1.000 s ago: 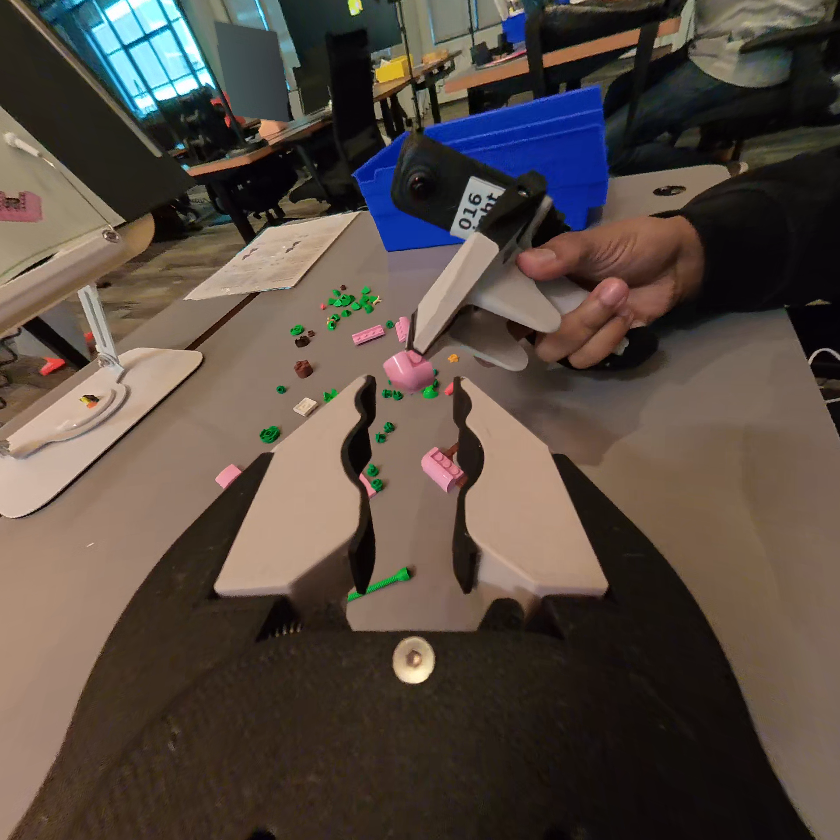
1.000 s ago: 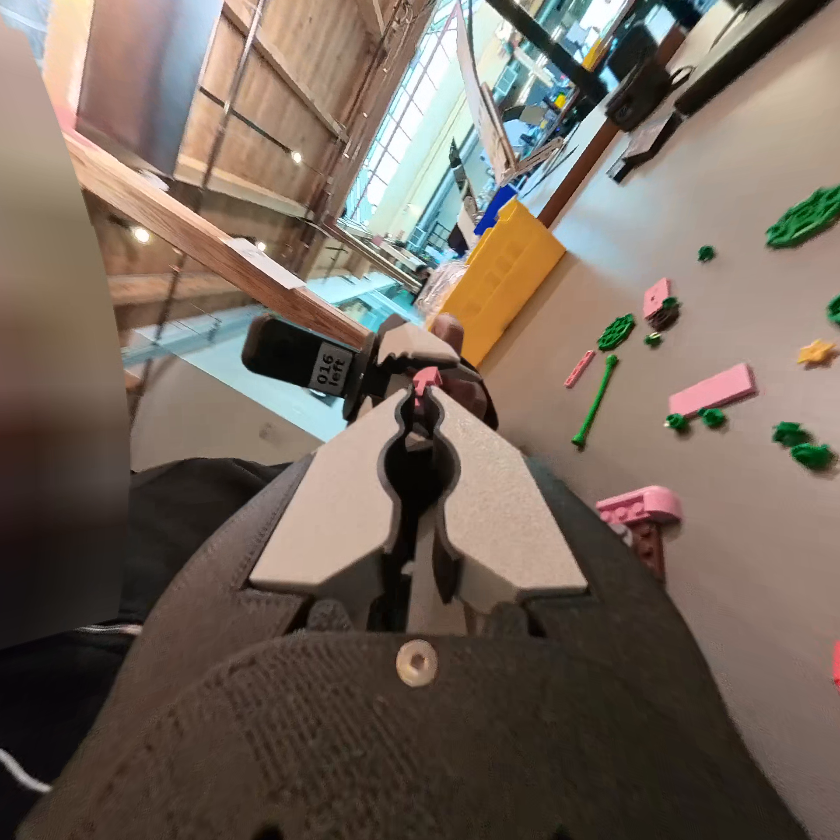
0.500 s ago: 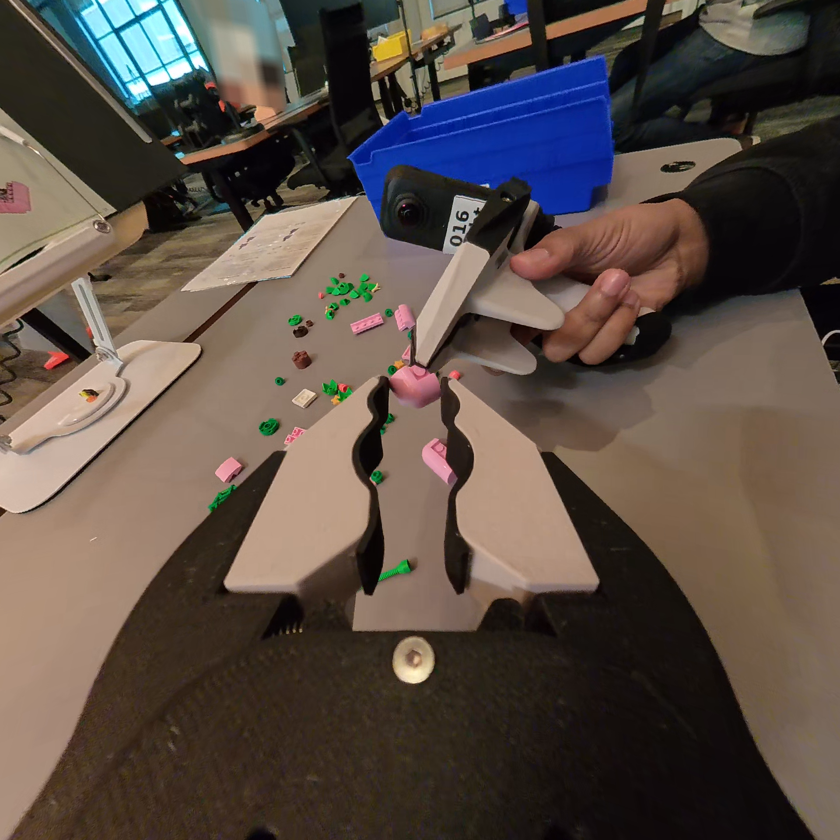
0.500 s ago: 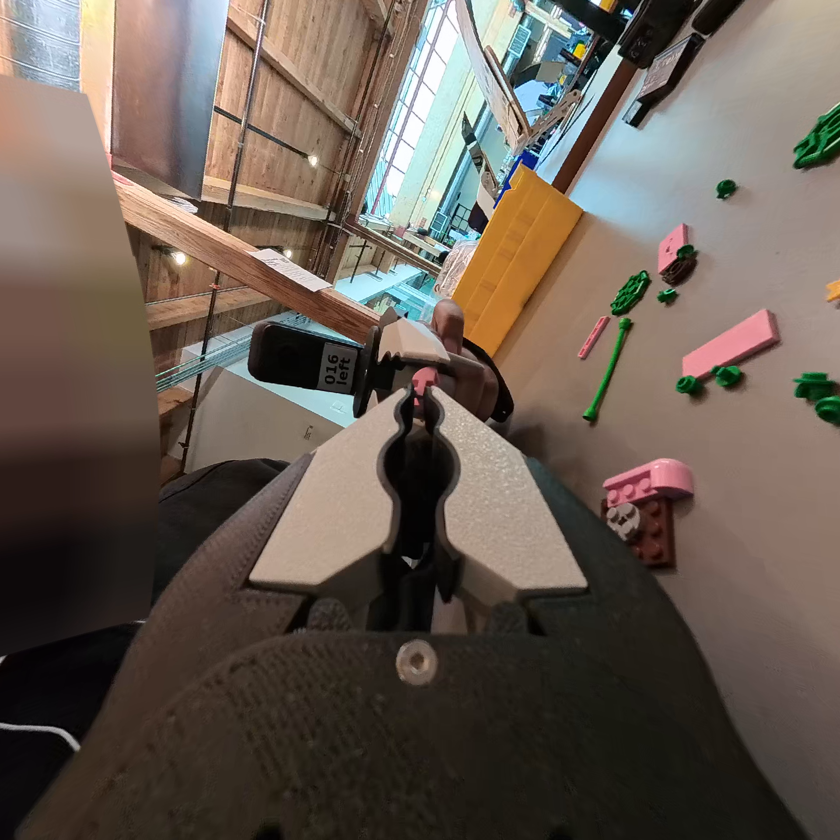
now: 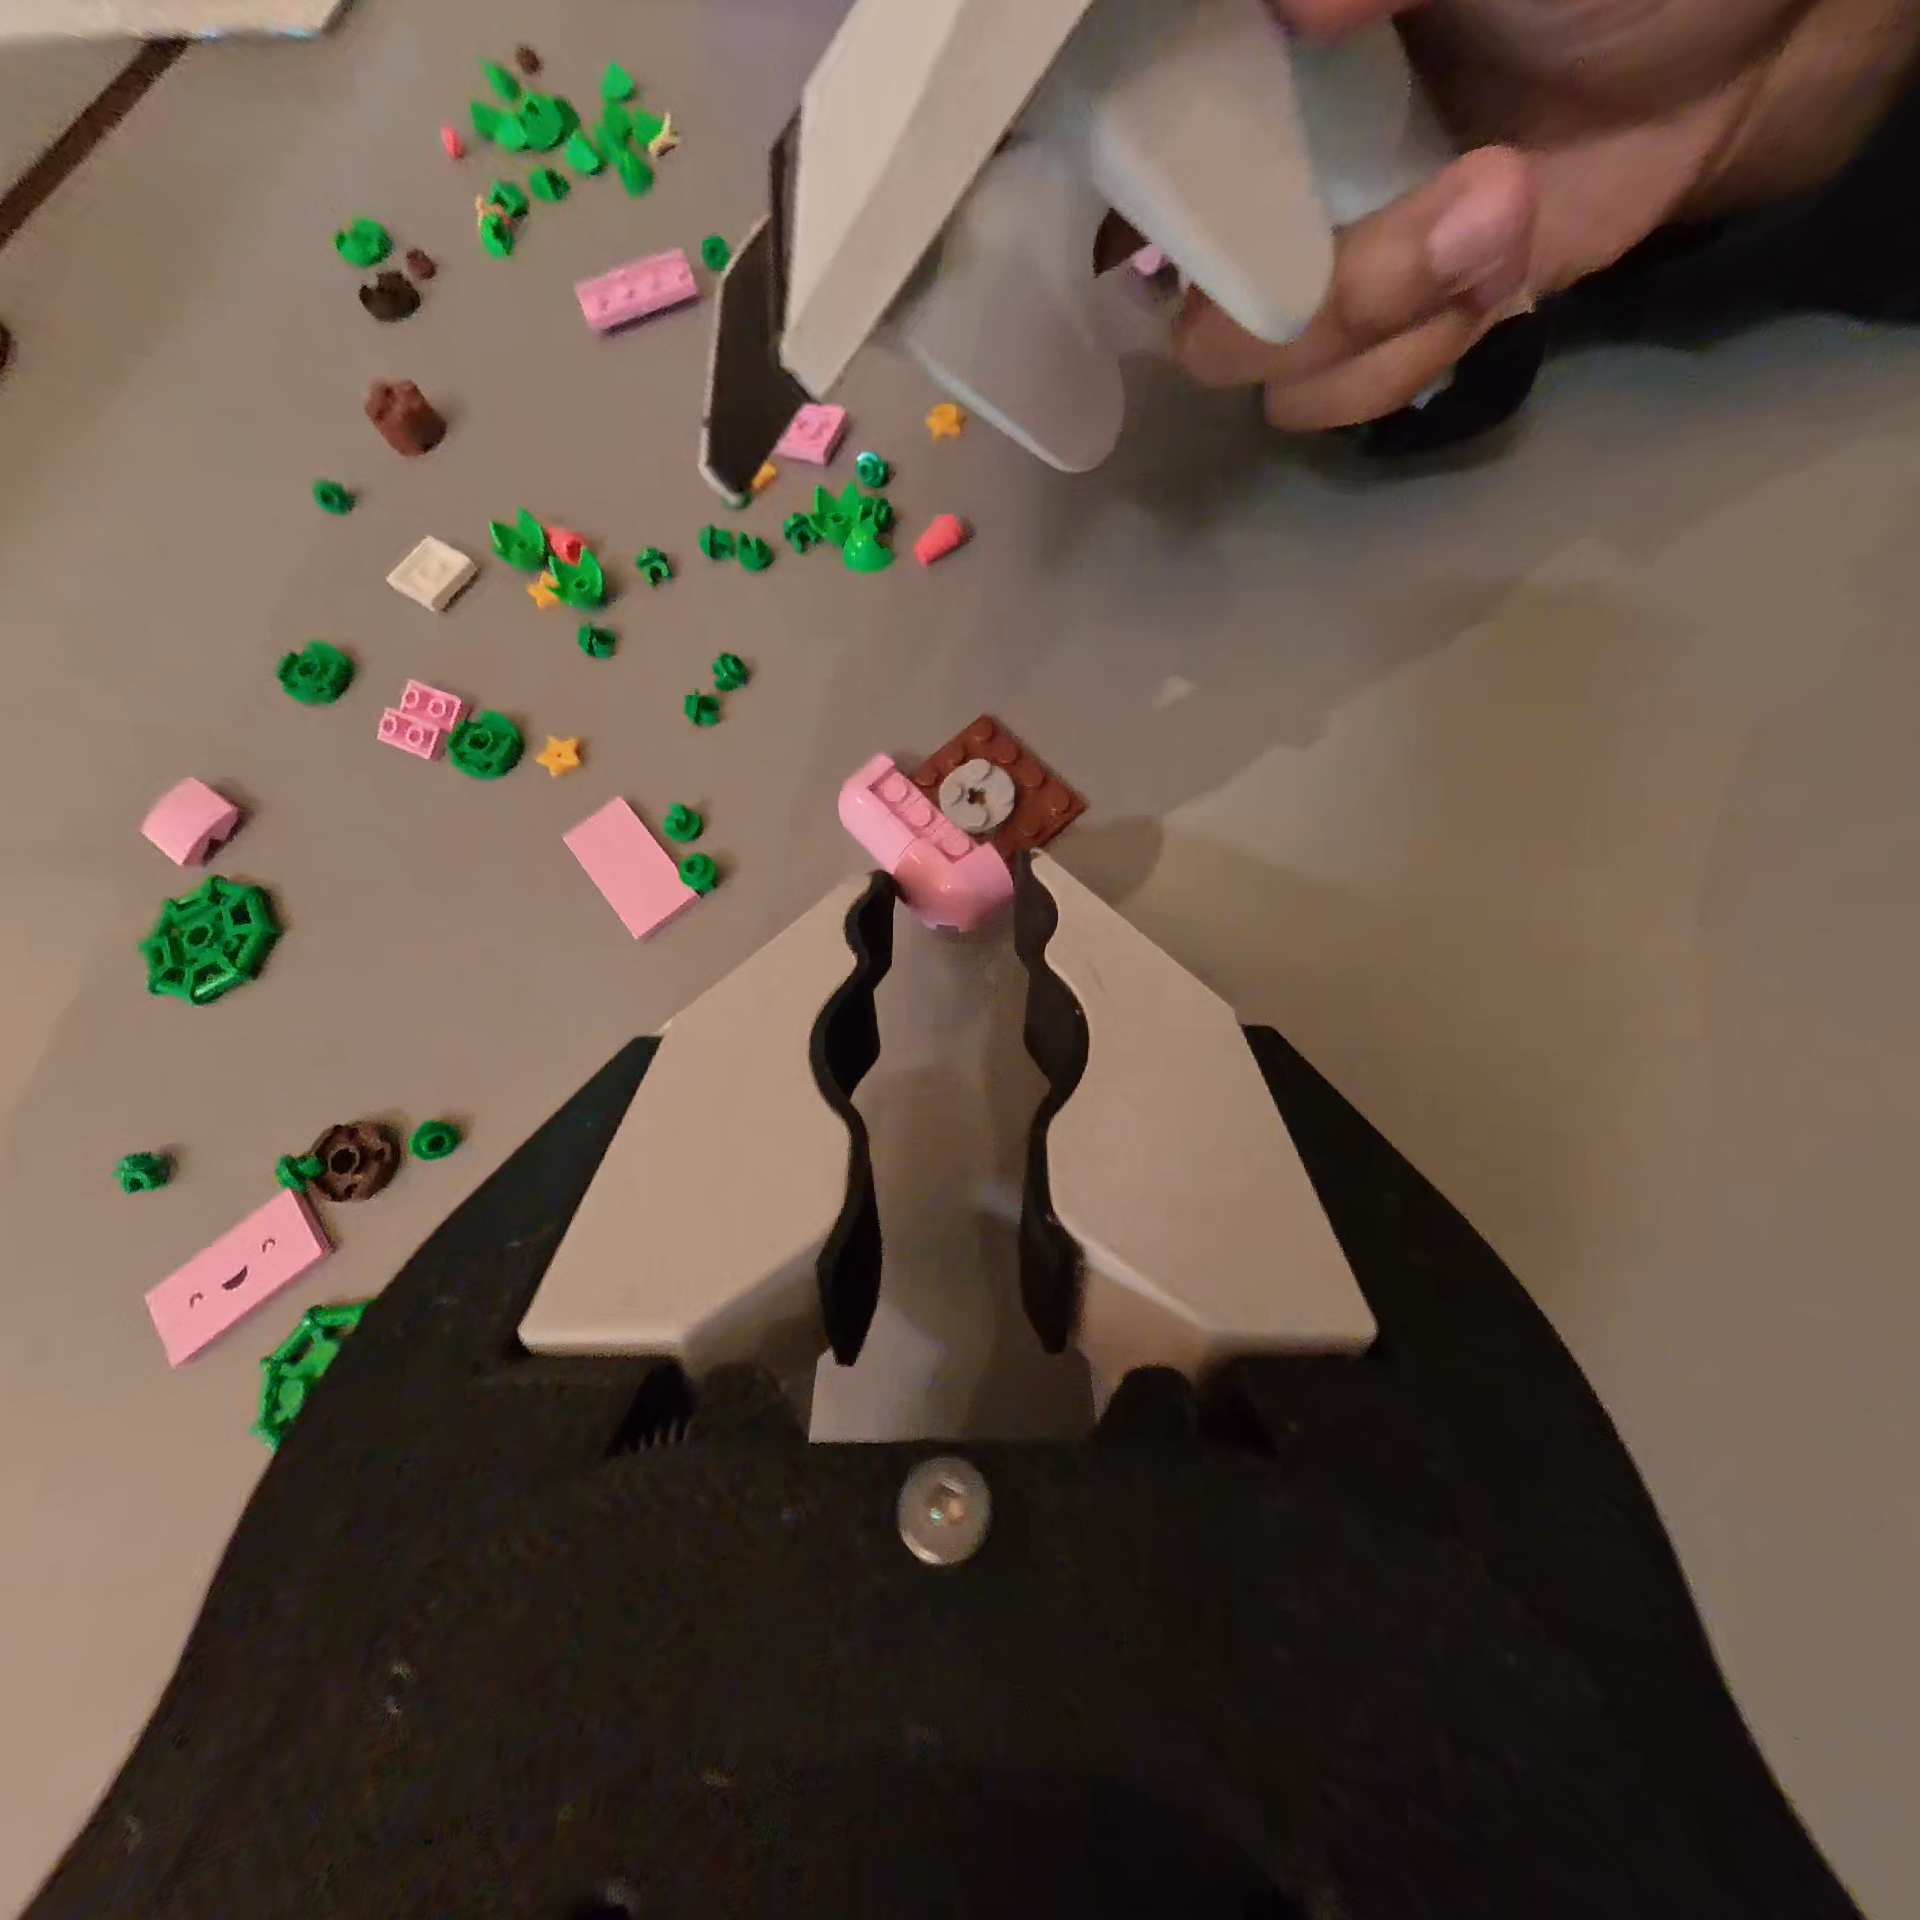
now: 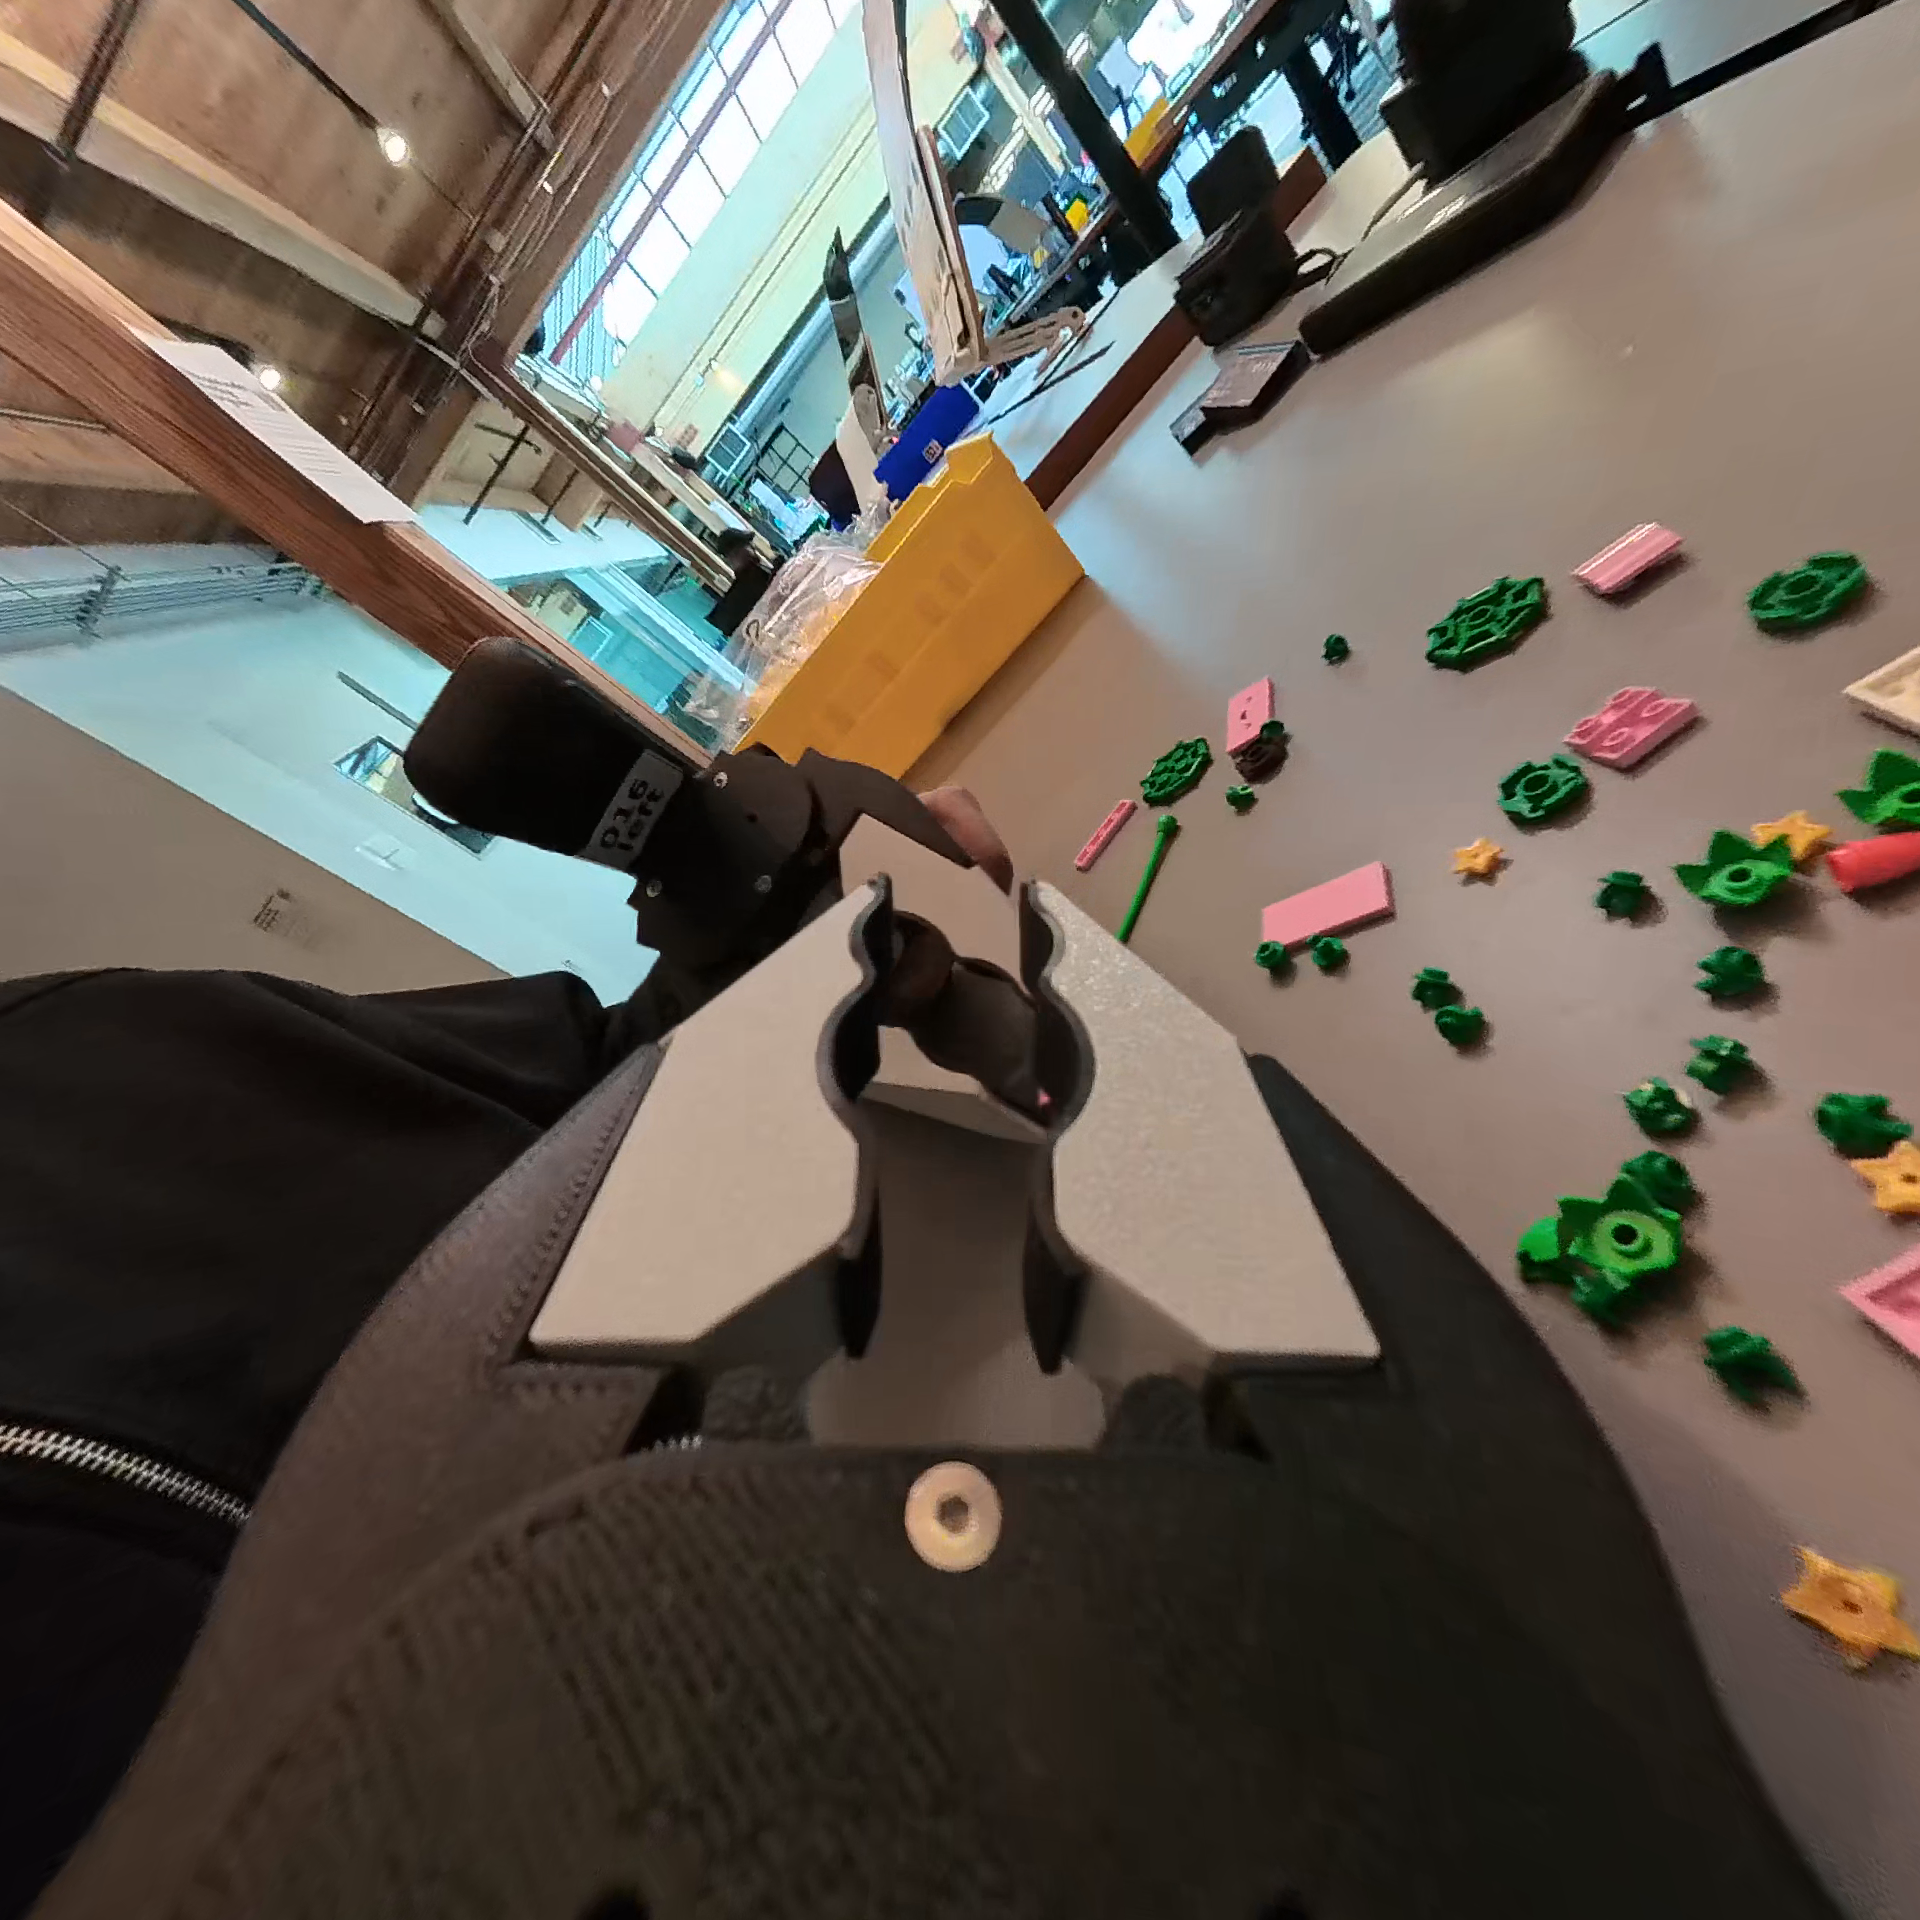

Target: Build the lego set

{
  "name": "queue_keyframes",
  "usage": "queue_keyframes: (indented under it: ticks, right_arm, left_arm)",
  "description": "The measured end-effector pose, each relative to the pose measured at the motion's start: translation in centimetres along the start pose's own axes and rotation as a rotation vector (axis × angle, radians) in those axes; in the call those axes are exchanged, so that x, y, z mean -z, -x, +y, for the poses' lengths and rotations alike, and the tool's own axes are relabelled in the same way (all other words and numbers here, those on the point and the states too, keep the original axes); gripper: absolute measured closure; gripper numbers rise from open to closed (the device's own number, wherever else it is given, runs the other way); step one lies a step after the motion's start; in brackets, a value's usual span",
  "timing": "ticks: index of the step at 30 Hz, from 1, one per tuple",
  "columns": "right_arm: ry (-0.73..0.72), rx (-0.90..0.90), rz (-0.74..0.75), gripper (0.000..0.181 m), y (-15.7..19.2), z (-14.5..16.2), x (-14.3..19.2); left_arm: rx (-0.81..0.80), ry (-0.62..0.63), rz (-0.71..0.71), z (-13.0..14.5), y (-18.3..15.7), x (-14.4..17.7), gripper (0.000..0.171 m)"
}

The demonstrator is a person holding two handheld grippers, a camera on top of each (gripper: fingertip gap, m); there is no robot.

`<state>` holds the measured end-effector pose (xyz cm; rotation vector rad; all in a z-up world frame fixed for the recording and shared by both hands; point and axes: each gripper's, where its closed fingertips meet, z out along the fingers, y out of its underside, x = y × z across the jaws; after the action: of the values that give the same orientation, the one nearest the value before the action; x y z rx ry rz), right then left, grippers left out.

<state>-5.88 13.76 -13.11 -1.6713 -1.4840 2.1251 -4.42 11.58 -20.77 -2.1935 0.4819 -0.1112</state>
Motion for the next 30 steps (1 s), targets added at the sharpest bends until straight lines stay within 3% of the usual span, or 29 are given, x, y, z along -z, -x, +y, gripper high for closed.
queue_keyframes:
  ticks: [8,21,30]
  right_arm:
    - [0.006,-0.040,-0.015,0.159,0.0,0.2,0.0]
    - [0.119,0.179,0.162,0.157,-1.4,1.6,-0.4]
    - [0.286,0.352,0.387,0.132,-4.0,3.3,0.4]
  left_arm:
    - [0.016,0.062,0.023,0.8,-0.3,-0.5,0.151]
    - [-0.013,0.099,-0.005,1.2,-0.3,-0.9,0.148]
    - [0.020,0.075,0.057,1.2,-0.5,-0.3,0.143]
